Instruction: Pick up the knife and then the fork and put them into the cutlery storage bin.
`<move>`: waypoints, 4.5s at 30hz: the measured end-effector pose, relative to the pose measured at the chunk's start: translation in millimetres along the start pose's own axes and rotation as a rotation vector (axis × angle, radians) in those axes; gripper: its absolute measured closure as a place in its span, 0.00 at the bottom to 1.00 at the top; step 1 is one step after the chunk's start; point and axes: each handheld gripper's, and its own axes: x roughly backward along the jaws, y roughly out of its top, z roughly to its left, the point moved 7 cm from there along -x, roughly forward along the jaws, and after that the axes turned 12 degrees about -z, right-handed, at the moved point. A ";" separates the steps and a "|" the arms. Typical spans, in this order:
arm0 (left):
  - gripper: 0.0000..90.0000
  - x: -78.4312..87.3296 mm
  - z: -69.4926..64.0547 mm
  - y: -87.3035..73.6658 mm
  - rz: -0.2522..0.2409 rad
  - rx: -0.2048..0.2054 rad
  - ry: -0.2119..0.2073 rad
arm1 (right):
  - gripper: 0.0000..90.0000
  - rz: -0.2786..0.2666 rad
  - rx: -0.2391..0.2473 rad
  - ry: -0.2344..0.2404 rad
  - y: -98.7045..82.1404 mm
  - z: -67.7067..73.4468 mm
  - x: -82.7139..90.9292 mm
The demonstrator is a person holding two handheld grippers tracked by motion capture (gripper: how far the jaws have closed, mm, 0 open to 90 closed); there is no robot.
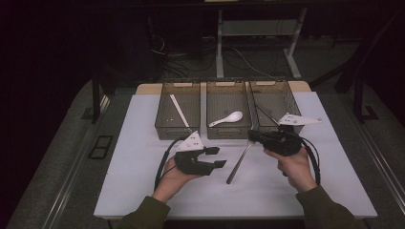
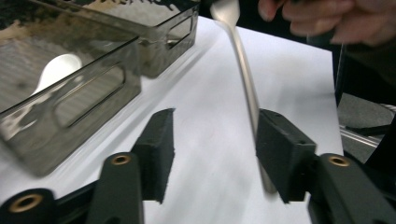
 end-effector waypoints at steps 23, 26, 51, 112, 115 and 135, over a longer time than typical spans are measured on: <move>0.00 70.4 26.8 -45.9 0.016 0.056 0.152 | 0.98 -0.039 0.168 -0.305 120.5 -110.4 58.7; 0.00 73.4 26.4 -48.0 0.020 0.065 0.149 | 0.98 -0.024 0.190 -0.351 132.2 -124.8 59.4; 0.00 67.5 19.7 -50.3 0.037 0.074 0.102 | 0.98 0.322 0.310 -0.527 85.2 -200.8 20.9; 0.00 71.0 22.9 -55.1 0.060 0.057 0.105 | 0.23 0.101 0.152 -0.193 4.0 -96.3 17.2; 0.00 72.0 24.0 -55.7 0.060 0.055 0.106 | 0.22 0.093 0.148 -0.175 -5.3 -86.6 23.4; 0.00 71.7 20.7 -56.1 0.066 0.040 0.104 | 0.19 0.051 0.136 -0.134 -64.5 -48.1 60.8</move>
